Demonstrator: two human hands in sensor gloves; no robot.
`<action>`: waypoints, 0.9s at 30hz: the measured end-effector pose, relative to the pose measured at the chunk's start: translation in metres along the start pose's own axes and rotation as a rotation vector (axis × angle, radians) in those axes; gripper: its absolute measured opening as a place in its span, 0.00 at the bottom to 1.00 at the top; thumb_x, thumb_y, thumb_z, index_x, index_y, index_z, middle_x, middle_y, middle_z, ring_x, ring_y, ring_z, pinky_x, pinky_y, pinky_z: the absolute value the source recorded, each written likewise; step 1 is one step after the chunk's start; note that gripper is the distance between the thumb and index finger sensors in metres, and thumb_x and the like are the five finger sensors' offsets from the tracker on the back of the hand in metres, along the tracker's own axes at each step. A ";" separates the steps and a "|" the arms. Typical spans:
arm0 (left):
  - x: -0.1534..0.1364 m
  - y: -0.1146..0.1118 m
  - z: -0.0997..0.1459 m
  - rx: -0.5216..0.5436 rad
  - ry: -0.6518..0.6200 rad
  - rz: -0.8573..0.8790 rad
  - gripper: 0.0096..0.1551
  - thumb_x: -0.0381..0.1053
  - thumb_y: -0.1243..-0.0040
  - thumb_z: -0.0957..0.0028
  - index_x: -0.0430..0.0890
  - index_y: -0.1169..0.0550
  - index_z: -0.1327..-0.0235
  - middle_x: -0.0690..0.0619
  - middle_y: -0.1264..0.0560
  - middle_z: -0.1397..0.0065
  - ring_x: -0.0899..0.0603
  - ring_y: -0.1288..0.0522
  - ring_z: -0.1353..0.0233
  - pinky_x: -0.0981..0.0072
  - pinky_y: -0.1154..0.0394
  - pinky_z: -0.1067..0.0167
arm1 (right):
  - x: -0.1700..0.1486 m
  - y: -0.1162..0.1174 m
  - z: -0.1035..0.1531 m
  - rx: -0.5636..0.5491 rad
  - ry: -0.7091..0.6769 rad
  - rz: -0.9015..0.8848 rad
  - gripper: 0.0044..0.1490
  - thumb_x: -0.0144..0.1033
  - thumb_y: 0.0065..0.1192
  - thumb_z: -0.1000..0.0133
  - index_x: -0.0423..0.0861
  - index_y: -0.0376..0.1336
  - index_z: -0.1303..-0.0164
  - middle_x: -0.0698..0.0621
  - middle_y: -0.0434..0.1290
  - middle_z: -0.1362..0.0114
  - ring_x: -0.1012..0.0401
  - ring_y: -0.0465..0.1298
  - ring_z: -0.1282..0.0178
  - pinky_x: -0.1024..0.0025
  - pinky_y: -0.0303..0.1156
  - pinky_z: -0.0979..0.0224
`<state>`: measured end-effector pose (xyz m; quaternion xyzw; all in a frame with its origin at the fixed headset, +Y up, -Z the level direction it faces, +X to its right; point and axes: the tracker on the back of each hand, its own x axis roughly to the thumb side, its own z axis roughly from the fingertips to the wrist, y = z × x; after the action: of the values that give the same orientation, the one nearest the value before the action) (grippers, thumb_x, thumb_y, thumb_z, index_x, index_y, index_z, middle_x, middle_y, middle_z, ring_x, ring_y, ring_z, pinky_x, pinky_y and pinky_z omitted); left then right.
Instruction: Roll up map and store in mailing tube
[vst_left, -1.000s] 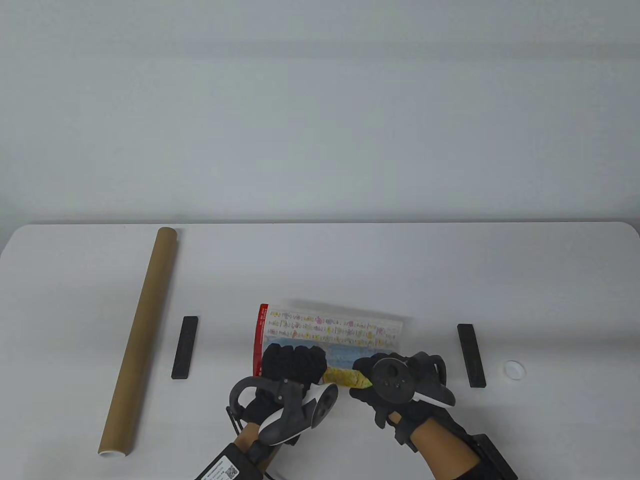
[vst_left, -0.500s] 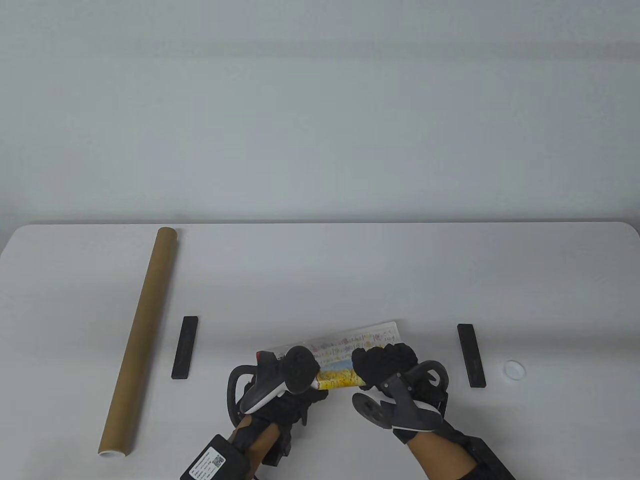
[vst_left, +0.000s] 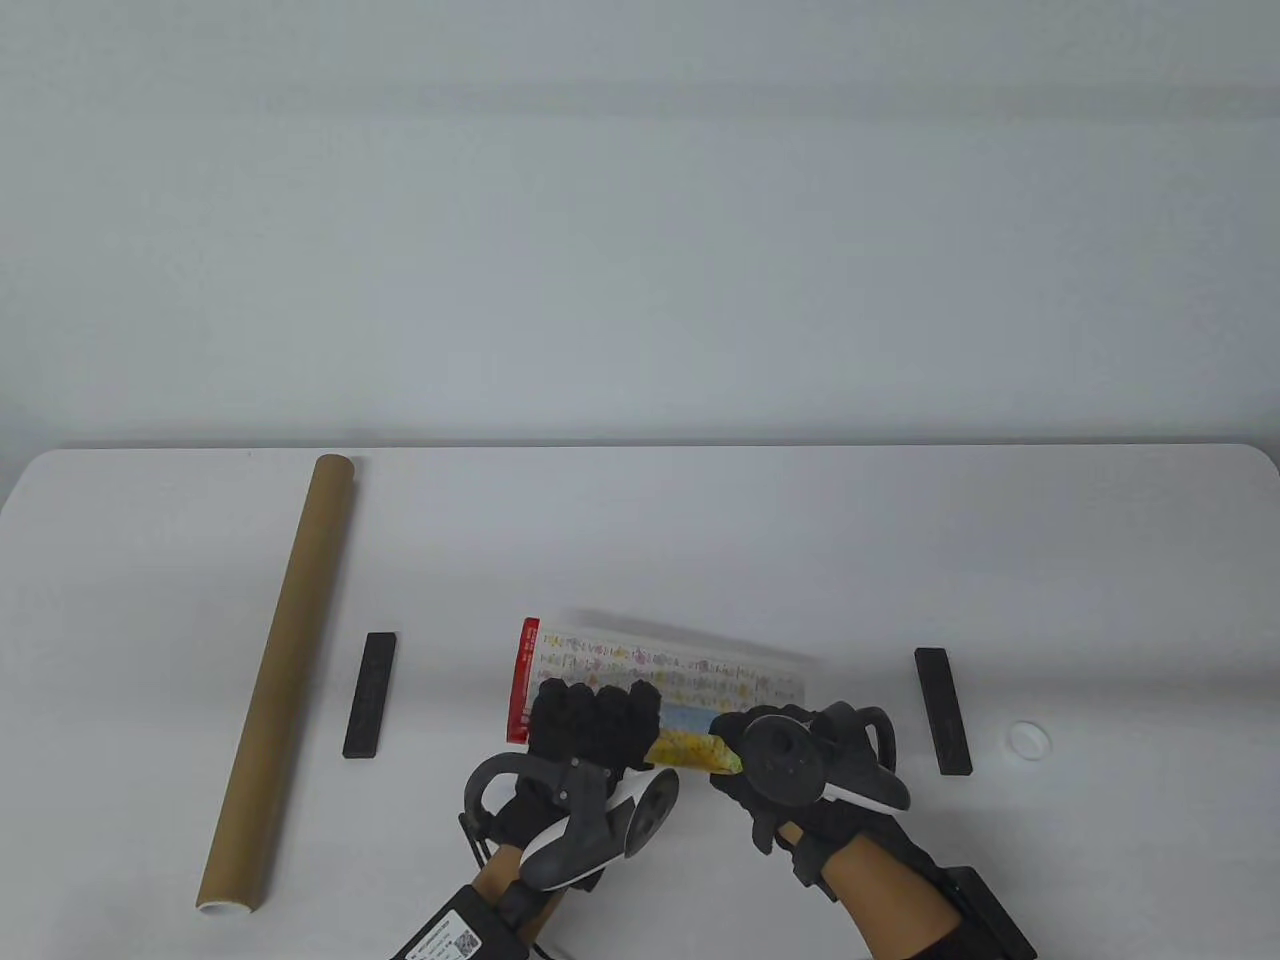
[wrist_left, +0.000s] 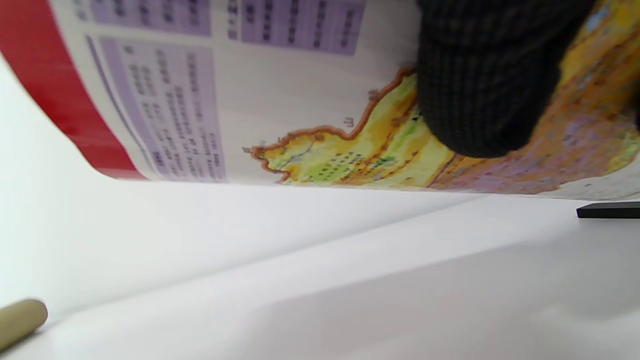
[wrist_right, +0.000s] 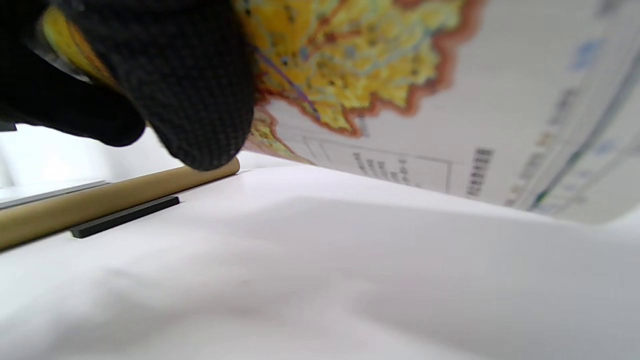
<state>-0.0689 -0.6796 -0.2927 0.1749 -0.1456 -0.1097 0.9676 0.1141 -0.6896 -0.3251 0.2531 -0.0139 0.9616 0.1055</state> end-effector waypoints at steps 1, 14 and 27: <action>0.000 0.000 0.000 -0.003 0.001 0.000 0.37 0.72 0.26 0.67 0.67 0.23 0.41 0.62 0.20 0.44 0.51 0.17 0.43 0.55 0.28 0.29 | 0.000 0.000 0.000 0.003 -0.004 0.001 0.32 0.43 0.80 0.49 0.39 0.73 0.39 0.49 0.79 0.52 0.52 0.82 0.59 0.44 0.75 0.44; -0.020 -0.016 -0.011 -0.334 0.074 0.315 0.29 0.73 0.26 0.65 0.65 0.17 0.51 0.61 0.16 0.53 0.52 0.14 0.51 0.59 0.23 0.35 | 0.023 -0.002 0.009 -0.158 -0.093 0.347 0.39 0.47 0.79 0.49 0.40 0.70 0.30 0.44 0.76 0.39 0.45 0.79 0.44 0.37 0.68 0.34; -0.024 -0.027 -0.012 -0.362 0.045 0.348 0.33 0.71 0.27 0.63 0.64 0.20 0.43 0.60 0.18 0.44 0.49 0.16 0.42 0.55 0.27 0.30 | 0.024 0.000 0.007 -0.150 -0.086 0.405 0.34 0.46 0.80 0.49 0.42 0.73 0.37 0.48 0.79 0.47 0.50 0.82 0.53 0.42 0.73 0.39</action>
<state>-0.0918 -0.6941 -0.3188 -0.0267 -0.1298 0.0380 0.9904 0.0971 -0.6857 -0.3076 0.2775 -0.1407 0.9477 -0.0719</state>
